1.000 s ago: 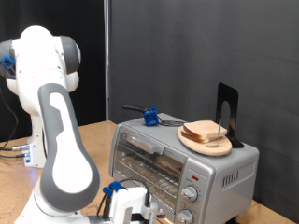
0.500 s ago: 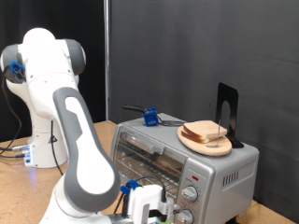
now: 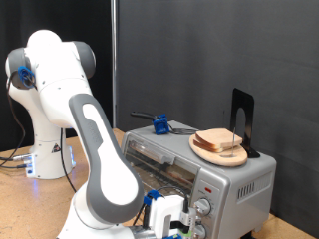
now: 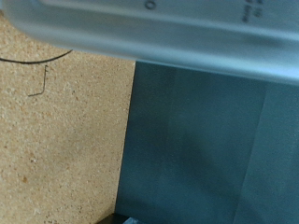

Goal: Make a piece of toast with the oven

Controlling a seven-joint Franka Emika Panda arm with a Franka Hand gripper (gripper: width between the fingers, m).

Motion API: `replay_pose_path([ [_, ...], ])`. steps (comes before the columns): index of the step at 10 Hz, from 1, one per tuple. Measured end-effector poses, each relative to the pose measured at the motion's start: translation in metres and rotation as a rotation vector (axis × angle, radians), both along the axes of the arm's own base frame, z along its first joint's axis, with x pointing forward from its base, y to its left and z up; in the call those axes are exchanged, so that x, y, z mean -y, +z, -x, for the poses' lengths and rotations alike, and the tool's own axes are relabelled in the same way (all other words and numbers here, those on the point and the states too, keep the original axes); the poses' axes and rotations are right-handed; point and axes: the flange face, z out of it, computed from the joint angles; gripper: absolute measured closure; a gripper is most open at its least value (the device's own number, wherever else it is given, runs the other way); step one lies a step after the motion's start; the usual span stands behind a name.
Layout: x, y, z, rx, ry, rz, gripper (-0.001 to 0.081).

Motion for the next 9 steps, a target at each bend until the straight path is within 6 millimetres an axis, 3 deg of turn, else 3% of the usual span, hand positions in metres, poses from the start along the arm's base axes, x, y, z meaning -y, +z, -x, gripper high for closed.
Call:
replay_pose_path([
  [7,-0.017,0.000,0.000,0.014,0.000,-0.022,-0.0003],
  [8,-0.019,0.002,-0.001,0.016,0.000,-0.026,0.0085],
  [9,-0.019,0.002,0.000,0.014,-0.001,-0.027,0.0085],
])
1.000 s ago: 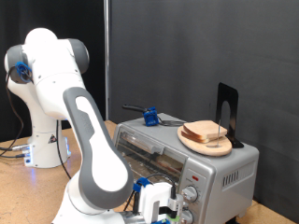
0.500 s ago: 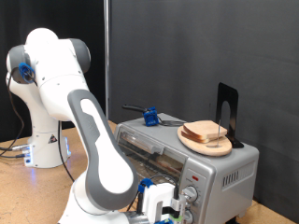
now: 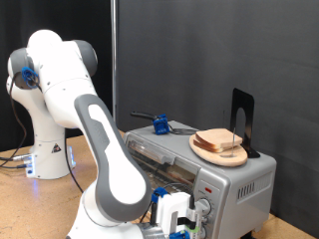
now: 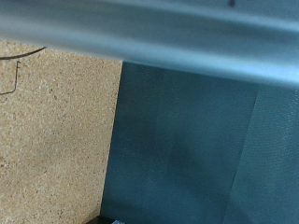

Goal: Make a piece of toast with the oven

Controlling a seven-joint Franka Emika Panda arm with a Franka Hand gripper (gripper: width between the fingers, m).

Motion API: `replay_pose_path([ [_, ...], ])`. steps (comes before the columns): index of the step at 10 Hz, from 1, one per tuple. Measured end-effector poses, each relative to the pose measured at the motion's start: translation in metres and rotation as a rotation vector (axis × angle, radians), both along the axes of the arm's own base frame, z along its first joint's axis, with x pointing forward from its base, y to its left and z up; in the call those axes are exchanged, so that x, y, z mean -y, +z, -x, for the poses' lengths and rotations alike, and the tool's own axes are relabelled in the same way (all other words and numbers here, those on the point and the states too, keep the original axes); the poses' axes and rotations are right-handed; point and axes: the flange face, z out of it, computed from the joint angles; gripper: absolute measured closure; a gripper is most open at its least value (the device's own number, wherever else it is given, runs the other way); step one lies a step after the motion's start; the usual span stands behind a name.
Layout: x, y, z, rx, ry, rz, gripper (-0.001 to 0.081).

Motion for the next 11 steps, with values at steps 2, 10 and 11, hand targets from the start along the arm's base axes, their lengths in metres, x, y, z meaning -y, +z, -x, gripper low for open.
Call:
replay_pose_path([
  [2,-0.001,0.002,0.001,-0.001,-0.004,-0.007,0.0423],
  [10,0.000,0.005,0.007,0.185,-0.041,0.011,0.0705],
  [11,0.000,0.004,0.010,0.295,-0.045,0.016,0.0705],
])
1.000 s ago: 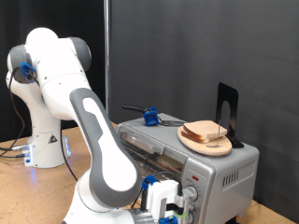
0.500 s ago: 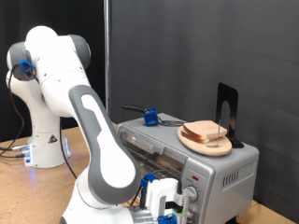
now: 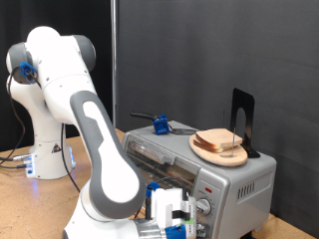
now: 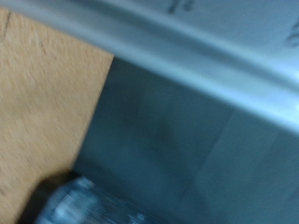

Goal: Make a piece of toast with the oven

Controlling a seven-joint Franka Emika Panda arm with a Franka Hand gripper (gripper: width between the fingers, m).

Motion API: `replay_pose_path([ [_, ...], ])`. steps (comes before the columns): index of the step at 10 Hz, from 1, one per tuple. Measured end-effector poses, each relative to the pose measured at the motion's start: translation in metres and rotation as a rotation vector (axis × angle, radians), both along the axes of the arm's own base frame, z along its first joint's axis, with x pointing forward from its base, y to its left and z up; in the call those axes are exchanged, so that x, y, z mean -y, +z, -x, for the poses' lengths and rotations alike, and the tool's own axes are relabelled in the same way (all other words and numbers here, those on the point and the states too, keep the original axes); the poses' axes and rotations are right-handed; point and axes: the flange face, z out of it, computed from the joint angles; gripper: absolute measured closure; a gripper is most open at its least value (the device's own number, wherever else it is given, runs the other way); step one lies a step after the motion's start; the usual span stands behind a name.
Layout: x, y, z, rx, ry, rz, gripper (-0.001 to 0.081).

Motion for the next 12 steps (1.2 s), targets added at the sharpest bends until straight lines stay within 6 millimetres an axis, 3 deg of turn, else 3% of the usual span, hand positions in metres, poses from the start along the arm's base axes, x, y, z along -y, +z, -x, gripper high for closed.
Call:
replay_pose_path([
  [5,-0.0008,-0.0035,0.0076,0.250,-0.022,-0.013,0.0700],
  [12,0.0023,-0.0024,0.0078,0.283,-0.024,-0.001,0.0698],
])
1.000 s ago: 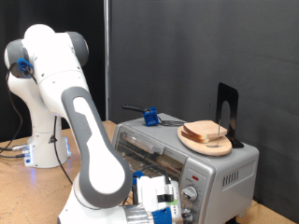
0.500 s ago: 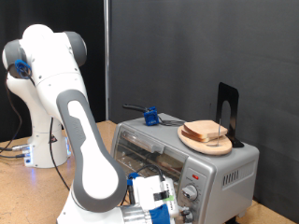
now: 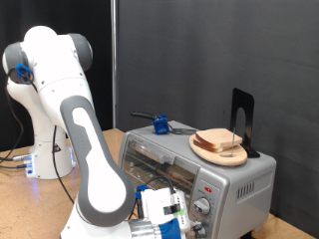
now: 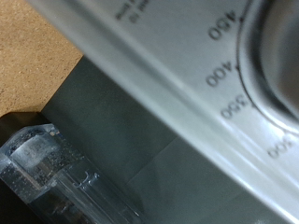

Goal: Make a piece of toast with the oven

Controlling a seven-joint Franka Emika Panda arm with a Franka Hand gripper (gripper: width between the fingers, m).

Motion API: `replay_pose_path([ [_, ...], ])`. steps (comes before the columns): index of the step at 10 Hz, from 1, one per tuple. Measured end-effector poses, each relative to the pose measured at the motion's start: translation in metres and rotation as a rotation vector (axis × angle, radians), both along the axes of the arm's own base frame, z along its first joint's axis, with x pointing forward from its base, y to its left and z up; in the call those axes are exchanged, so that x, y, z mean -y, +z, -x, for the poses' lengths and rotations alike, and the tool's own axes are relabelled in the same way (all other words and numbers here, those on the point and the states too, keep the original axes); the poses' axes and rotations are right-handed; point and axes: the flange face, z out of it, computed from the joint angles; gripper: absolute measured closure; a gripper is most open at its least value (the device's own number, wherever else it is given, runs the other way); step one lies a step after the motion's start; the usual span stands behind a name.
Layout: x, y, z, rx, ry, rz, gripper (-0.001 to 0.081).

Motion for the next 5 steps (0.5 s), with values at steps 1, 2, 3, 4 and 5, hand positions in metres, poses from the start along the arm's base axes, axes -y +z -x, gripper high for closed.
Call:
replay_pose_path([
  [1,0.006,0.006,-0.001,0.004,-0.006,-0.004,0.0631],
  [2,0.012,0.009,-0.002,-0.002,-0.014,-0.005,0.0445],
  [3,0.016,0.009,-0.001,-0.014,-0.021,-0.009,0.0445],
  [4,0.021,0.010,-0.001,-0.045,-0.033,-0.016,0.0262],
  [5,0.028,0.014,0.002,-0.099,-0.047,-0.024,0.0262],
])
